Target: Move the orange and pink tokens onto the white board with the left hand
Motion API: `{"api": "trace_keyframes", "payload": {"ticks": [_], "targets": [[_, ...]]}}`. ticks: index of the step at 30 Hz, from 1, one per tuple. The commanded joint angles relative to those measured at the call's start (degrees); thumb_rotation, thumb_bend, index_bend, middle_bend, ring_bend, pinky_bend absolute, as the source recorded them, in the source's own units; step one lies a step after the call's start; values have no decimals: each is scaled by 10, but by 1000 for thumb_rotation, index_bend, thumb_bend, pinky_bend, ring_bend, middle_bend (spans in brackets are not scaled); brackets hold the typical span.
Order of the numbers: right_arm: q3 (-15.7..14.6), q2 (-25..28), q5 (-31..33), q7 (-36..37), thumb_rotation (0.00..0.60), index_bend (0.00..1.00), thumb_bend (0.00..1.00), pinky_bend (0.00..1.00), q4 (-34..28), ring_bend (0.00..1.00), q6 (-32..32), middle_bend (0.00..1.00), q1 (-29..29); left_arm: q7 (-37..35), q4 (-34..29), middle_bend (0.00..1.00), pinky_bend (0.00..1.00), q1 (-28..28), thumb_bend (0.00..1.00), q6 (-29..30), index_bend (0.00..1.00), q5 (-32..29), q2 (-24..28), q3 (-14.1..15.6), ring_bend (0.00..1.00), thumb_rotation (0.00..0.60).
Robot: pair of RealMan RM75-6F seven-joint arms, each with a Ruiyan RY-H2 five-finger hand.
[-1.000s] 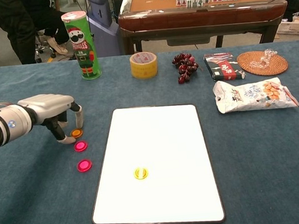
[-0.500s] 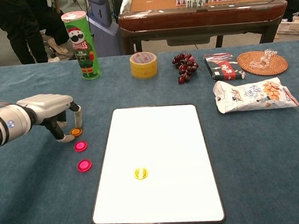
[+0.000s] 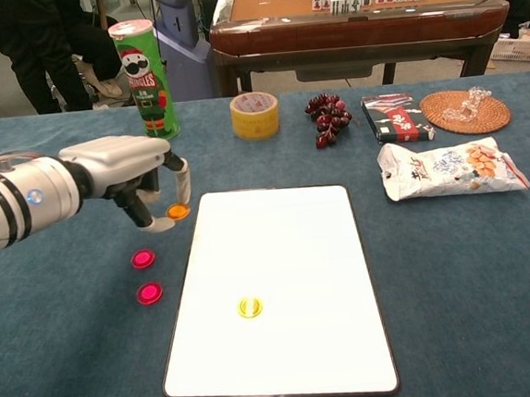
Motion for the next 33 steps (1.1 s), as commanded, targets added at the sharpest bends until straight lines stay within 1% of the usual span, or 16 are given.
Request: {"api": "trace_keyframes", "payload": {"ticks": [1,5,9,16,22,33], "targets": [[0,0,1,3,600,469,251,611,2,500,1,499,-1,17,-27,1000,1000,-22,342,8,583,6,-8,-17,1000,600],[-1,2,2,9,600,469,251,611,5,499,4,499,-5,34,-34,1000,1000,-41,342,9,581,-2,-25,-27,1000,600],[-1,3,4,16,600,469,251,611,9,499,8,499,-9,44,-44,1000,1000,-53,342,14,581,-4,-39,-28,1000,600],[-3,-2,4,25,600,469,251,611,18,499,7,499,-10,65,-60,1000,1000,-57,342,24,580,6,-55,0,1000,600],[-3,-3,0,21,600,469,251,611,17,500,8,499,-9,64,-52,1000,1000,-50,342,33,579,13,-76,20,1000,600],[-2,-2,1,14,600,469,251,611,10,500,5,499,-8,62,-34,1000,1000,-41,342,30,578,17,-83,39,1000,600]]}}
